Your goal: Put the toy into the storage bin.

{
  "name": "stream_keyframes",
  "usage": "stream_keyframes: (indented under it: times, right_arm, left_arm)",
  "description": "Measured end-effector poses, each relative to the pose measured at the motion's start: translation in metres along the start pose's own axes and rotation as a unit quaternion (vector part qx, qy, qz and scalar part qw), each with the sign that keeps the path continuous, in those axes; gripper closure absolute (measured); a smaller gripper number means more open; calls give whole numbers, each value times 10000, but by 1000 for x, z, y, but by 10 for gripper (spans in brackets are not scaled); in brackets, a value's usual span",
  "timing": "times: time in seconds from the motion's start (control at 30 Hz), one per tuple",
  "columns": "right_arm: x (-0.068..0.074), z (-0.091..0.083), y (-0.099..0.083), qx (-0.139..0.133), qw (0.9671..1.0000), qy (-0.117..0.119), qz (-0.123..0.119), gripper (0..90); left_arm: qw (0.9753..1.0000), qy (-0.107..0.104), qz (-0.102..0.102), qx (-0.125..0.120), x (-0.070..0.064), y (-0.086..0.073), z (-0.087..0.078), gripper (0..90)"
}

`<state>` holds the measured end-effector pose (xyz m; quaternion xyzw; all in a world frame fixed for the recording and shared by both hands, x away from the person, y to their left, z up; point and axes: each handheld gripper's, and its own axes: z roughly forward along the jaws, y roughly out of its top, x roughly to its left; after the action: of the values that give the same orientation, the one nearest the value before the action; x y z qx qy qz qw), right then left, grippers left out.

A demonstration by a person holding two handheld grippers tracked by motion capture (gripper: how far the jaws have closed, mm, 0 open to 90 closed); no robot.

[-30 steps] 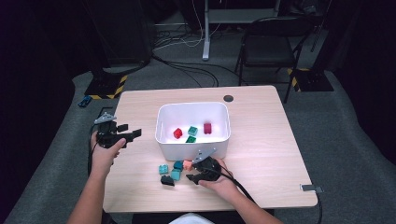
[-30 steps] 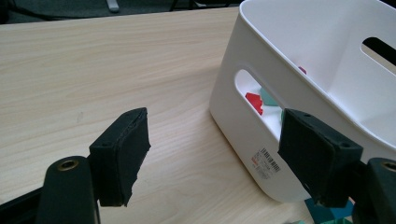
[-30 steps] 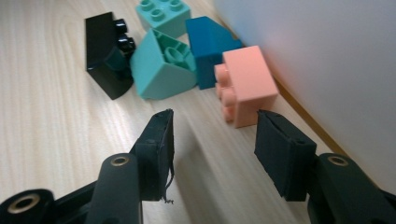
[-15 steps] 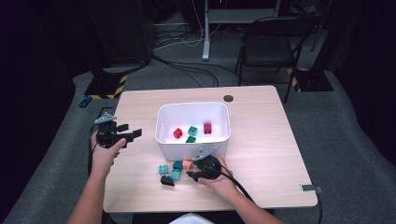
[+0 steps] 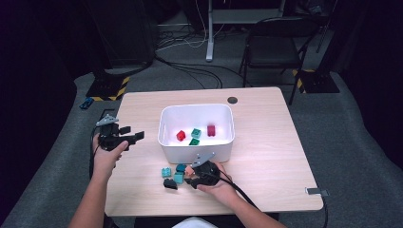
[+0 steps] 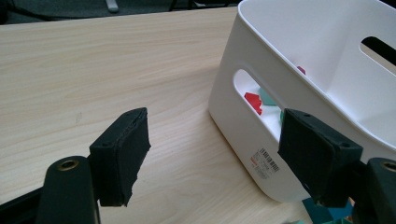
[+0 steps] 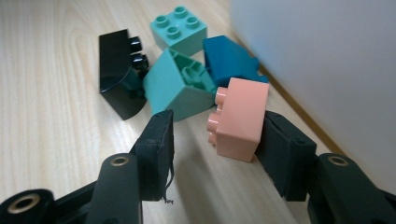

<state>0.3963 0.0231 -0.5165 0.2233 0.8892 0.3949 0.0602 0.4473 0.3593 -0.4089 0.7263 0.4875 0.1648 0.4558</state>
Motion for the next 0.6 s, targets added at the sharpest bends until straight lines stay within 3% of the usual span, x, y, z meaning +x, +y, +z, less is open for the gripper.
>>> stream_keyframes:
  times: [0.1, 0.6]
  right_arm:
    - [0, -1, 0, -4, 9999, -101, 46, 469]
    - [3, 10, 5, -41, 10000, 8, 23, 471]
  left_arm:
    - [10000, -1, -14, 8, 0, 0, 0, 244]
    - [10000, 4, -32, -14, 0, 0, 0, 244]
